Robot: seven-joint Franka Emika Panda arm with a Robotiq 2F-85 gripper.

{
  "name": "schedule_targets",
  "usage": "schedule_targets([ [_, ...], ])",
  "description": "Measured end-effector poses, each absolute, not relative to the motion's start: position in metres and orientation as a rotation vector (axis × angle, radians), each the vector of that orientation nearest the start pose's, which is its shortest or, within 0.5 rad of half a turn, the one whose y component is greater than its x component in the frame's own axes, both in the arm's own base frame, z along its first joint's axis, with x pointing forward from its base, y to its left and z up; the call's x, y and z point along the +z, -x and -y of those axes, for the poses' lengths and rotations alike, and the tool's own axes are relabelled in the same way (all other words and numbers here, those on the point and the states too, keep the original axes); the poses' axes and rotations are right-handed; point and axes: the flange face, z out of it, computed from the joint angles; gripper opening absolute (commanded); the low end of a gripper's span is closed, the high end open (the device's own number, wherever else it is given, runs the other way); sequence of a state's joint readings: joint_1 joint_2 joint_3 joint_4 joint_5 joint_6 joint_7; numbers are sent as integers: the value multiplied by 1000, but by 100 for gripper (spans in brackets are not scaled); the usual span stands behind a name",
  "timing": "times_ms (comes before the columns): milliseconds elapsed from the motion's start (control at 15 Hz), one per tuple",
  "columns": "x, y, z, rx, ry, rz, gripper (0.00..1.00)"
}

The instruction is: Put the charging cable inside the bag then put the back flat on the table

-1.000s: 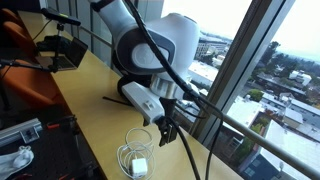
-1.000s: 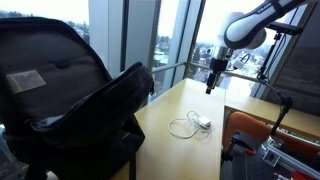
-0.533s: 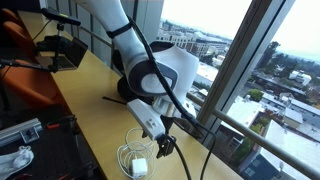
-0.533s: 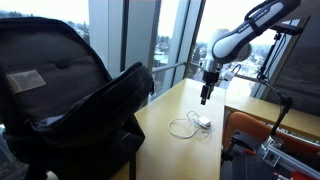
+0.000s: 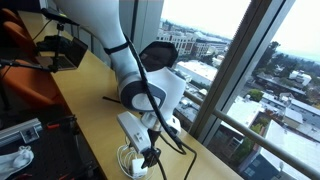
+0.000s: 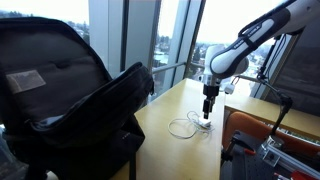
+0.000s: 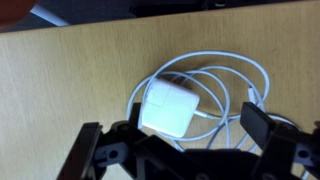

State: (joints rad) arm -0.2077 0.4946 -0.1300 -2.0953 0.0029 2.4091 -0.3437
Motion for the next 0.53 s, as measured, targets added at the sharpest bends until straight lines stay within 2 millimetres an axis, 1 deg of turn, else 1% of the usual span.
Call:
schedule_targets([
  [200,158,-534,182,267,3130,40,100],
  [533,153,-545,180,164,3164,58,100],
])
